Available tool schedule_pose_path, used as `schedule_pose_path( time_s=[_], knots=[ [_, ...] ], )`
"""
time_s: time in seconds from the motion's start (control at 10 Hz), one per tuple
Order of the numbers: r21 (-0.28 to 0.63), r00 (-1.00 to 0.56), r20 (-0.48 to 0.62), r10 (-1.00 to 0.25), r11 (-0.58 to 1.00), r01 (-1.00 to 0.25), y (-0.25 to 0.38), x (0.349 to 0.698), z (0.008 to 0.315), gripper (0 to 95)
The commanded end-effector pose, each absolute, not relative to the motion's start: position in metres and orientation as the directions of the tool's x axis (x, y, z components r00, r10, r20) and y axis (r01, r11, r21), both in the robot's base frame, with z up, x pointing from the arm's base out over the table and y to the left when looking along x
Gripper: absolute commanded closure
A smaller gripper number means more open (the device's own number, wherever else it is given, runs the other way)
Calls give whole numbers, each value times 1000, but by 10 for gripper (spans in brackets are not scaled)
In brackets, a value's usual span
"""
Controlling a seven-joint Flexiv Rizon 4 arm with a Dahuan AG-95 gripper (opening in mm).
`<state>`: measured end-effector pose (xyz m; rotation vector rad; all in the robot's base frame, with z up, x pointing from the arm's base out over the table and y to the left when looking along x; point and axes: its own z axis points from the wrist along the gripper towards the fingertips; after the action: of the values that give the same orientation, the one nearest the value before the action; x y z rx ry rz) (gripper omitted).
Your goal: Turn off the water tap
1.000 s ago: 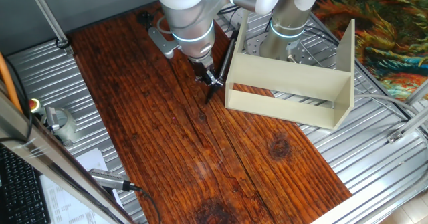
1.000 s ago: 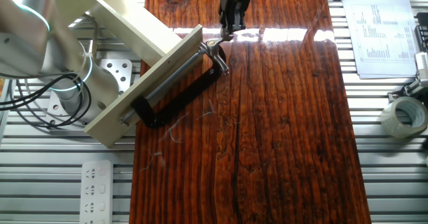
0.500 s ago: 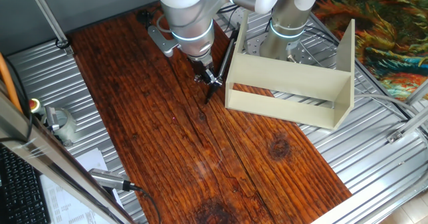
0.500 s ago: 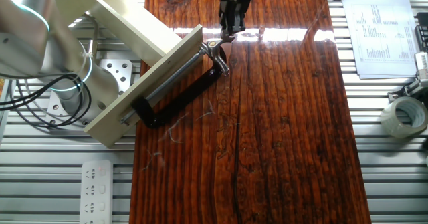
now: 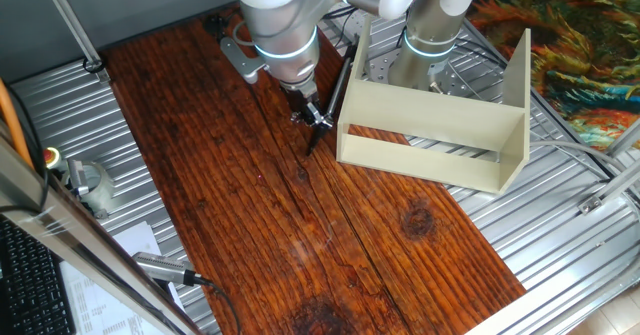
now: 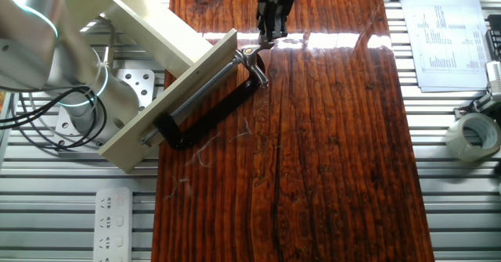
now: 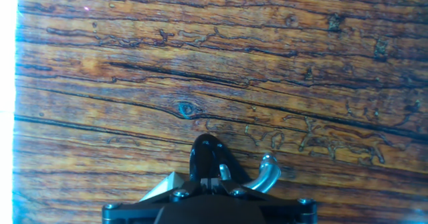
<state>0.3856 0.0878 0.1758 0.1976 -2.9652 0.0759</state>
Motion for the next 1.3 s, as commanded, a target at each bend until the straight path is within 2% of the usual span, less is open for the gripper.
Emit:
schedule_pose_path(
  time_s=[0.1,0.8,1.3],
  knots=[
    [-21,-977,166,-133,990,-138,89,386,174,950],
    [-14,-981,135,-138,990,-141,92,392,166,950],
    [-49,-987,110,-114,992,-119,91,392,166,950]
  ],
)
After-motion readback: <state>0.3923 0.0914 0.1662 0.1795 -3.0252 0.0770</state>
